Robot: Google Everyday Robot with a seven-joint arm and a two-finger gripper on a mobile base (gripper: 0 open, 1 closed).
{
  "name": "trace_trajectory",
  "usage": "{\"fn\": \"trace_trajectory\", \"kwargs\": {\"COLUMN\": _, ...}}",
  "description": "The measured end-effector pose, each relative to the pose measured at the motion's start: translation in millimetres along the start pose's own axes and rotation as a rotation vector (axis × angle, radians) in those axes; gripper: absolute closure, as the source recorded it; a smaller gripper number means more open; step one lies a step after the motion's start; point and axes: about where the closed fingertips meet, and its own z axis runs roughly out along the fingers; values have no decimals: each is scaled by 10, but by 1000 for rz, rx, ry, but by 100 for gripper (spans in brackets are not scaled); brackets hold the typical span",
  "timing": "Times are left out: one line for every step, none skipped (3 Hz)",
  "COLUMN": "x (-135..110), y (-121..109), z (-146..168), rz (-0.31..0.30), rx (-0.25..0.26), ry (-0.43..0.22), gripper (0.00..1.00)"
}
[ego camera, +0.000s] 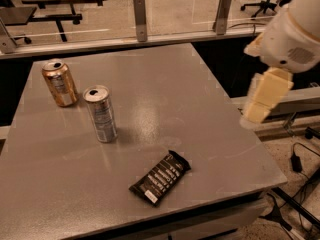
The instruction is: Move redbull can near rxbar chocolate
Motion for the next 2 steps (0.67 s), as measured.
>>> {"fn": "trace_trajectory", "kwargs": {"x": -448, "y": -54, "z": 315, "rz": -31, "rx": -36, "ry": -103, "gripper": 0}}
{"fn": "trace_trajectory", "kwargs": {"x": -955, "y": -56, "z": 583, "rz": -64, "rx": -71, "ry": -218, "gripper": 0}}
